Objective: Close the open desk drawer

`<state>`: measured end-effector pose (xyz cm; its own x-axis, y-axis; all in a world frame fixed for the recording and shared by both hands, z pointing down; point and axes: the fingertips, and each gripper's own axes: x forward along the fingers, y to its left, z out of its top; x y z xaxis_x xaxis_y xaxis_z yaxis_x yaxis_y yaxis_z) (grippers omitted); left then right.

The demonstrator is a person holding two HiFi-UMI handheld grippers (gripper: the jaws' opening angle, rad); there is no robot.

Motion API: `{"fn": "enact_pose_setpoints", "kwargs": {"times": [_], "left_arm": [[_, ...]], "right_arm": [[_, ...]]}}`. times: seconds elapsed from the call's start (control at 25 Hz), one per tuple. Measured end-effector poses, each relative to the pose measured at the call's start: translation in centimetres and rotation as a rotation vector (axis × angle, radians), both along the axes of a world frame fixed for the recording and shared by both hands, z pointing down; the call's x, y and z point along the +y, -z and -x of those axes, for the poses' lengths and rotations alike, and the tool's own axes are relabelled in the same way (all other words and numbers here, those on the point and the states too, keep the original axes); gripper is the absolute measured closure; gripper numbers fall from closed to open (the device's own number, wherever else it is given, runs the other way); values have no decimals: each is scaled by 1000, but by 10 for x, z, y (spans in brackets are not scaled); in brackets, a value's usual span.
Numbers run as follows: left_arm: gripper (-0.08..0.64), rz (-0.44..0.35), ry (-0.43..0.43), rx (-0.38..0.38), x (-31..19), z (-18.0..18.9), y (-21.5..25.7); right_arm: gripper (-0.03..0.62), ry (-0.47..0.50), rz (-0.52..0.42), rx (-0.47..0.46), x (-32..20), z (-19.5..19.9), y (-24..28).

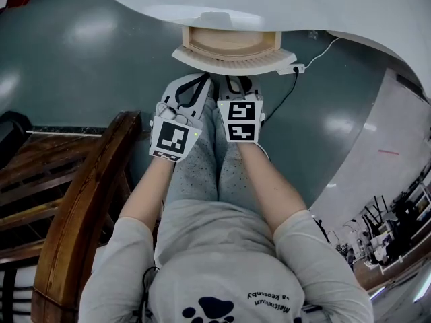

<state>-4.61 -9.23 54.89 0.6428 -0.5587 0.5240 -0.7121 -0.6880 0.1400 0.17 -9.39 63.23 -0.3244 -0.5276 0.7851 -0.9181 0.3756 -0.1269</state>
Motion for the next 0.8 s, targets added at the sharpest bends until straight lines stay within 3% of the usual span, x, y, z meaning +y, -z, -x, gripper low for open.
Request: {"fn": "enact_pose_setpoints", "kwargs": {"times": [0.8], "left_arm": [[554, 6, 42, 22, -41, -1, -3]], "right_arm": [[485, 16, -15, -15, -38, 5, 3]]}}
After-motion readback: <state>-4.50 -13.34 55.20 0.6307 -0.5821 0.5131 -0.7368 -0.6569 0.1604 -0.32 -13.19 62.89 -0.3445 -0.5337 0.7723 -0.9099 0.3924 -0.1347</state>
